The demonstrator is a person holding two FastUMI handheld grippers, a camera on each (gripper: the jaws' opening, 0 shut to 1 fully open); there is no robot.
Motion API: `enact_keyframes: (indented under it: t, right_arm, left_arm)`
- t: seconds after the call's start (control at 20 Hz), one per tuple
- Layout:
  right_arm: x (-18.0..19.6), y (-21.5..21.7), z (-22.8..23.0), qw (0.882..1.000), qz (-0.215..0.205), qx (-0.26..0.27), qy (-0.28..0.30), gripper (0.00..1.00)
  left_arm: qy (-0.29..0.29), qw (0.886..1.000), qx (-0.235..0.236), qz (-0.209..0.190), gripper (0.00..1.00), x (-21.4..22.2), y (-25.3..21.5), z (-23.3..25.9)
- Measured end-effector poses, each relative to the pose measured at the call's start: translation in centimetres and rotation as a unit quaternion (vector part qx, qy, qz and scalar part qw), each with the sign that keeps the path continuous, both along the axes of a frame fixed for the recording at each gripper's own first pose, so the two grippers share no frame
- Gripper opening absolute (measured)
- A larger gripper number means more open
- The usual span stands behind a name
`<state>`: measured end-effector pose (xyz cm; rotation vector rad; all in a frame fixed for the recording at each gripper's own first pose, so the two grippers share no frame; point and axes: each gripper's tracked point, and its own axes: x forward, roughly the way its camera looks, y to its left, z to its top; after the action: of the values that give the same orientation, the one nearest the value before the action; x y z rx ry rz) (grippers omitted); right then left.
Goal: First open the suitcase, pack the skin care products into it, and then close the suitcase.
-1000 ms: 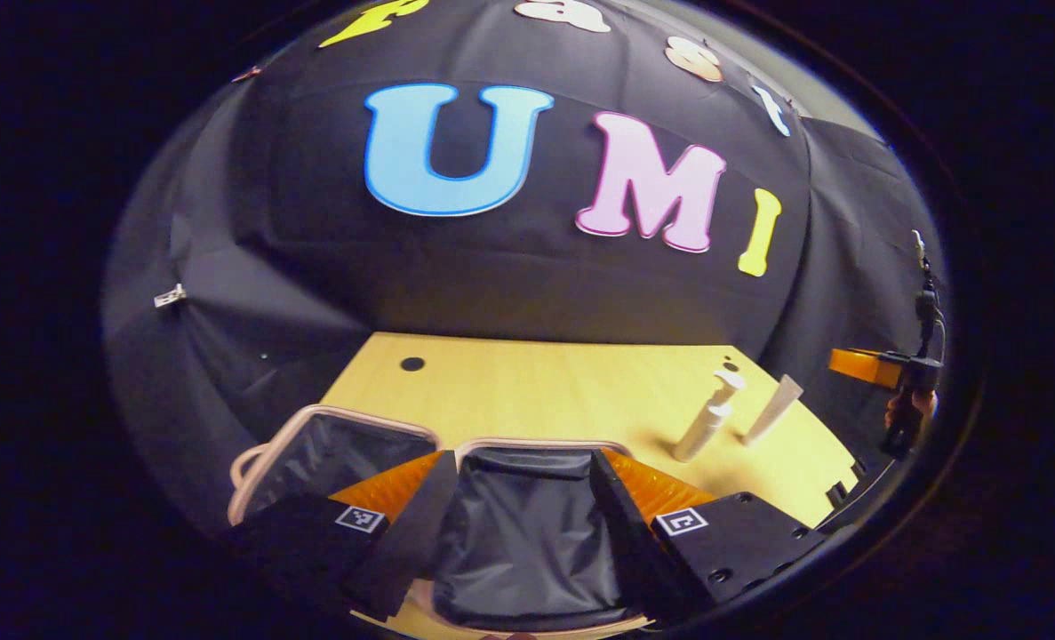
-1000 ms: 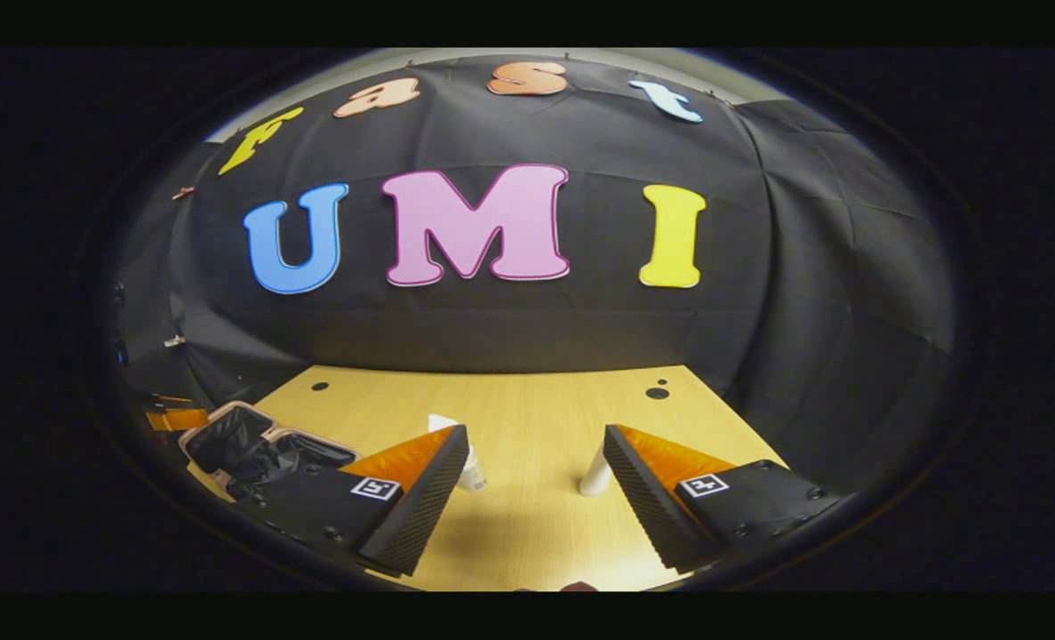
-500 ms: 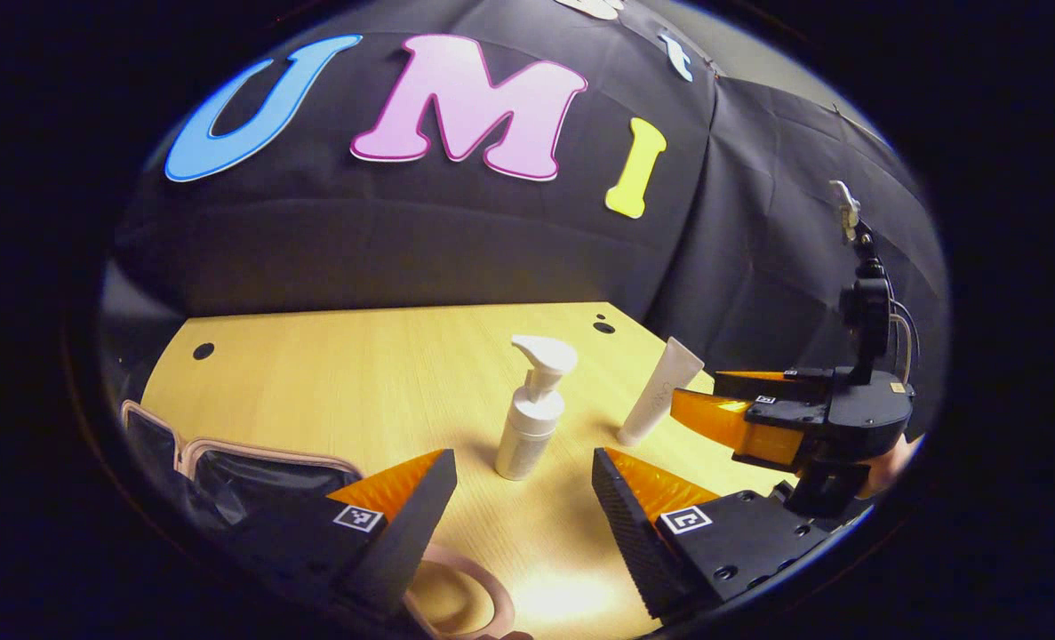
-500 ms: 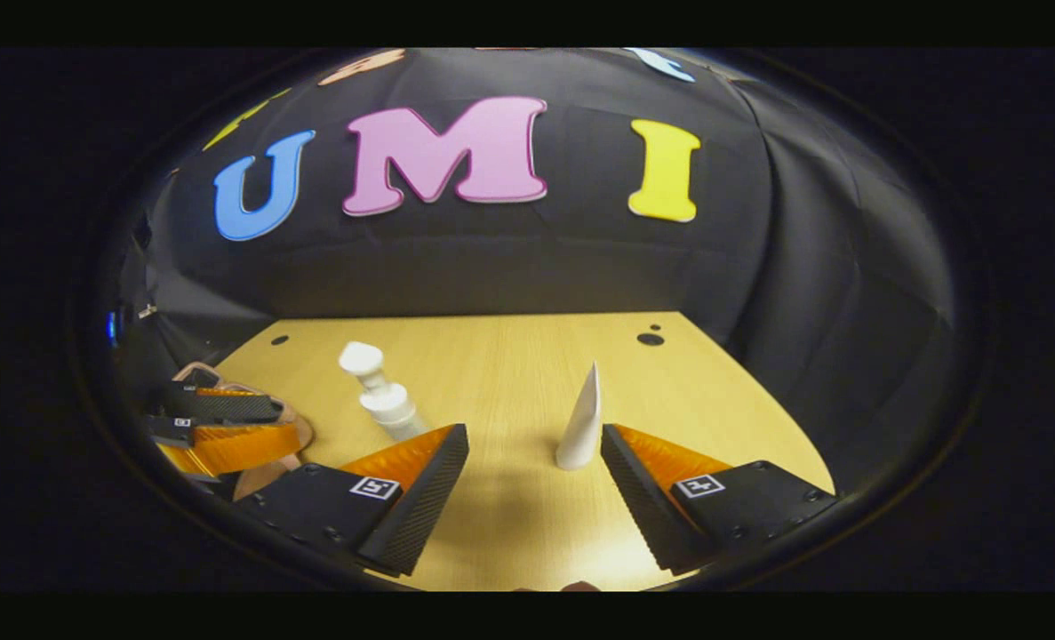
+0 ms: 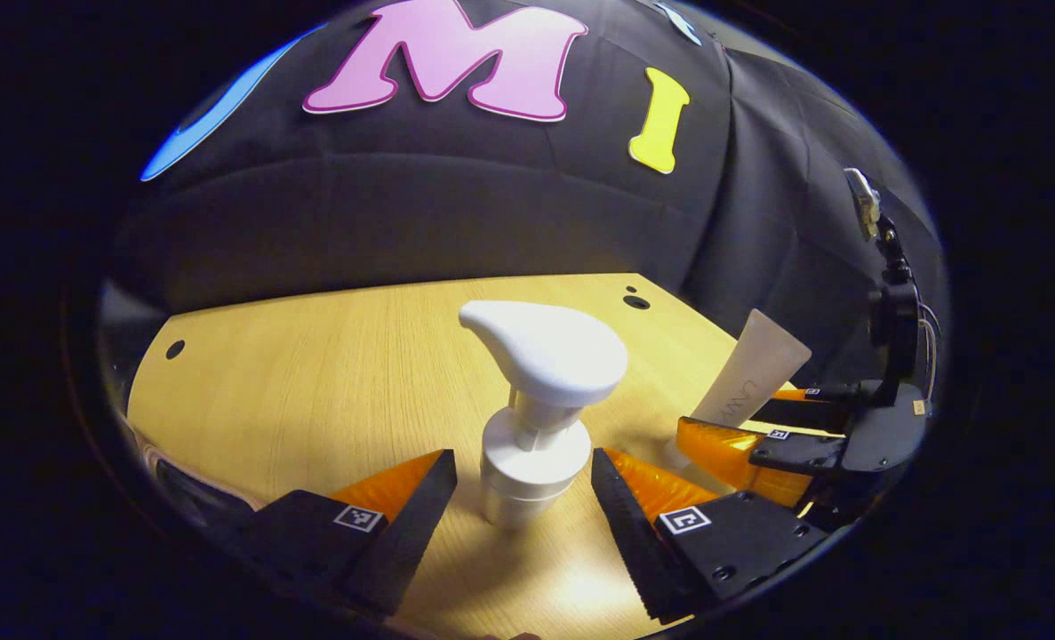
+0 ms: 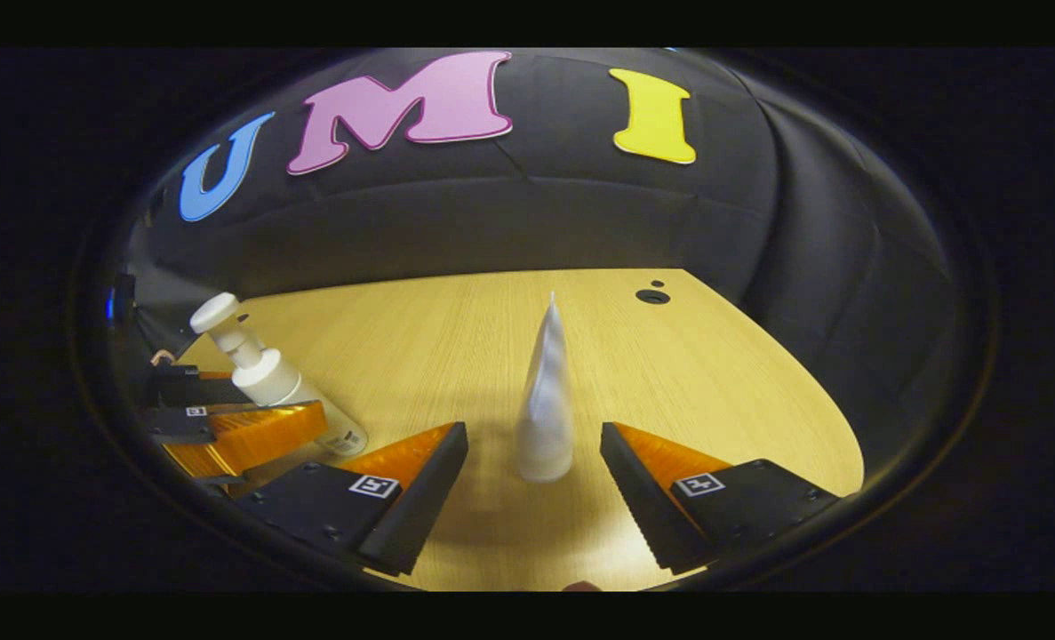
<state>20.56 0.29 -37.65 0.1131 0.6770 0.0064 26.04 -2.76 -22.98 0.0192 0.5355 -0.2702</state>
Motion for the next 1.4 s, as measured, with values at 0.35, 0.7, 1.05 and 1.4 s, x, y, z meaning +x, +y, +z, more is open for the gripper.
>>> enact_keyframes:
  t: [0.35, 0.7, 1.05, 1.4]
  right_arm:
    - [0.4, -0.8, -2.0, 0.999, -0.009, -0.006, 0.034, 0.78]
    - [-0.2, 0.2, 1.3, 0.999, -0.015, 0.029, 0.037, 0.29]
    - [-4.2, 1.9, 7.8, 0.999, -0.013, 0.033, -0.002, 0.36]
    - [-6.9, 5.6, 11.0, 0.999, -0.005, 0.038, -0.031, 0.36]
  left_arm:
    - [0.058, 0.998, 0.005, -0.007, 0.75, 0.5, -0.7, -3.3]
    - [0.153, 0.988, -0.026, -0.004, 0.54, -5.3, 1.3, 1.1]
    - [0.197, 0.98, 0.019, -0.028, 0.54, -14.3, 11.9, 8.9]
    - [0.33, 0.942, 0.06, -0.015, 0.54, -22.3, 21.1, 6.7]
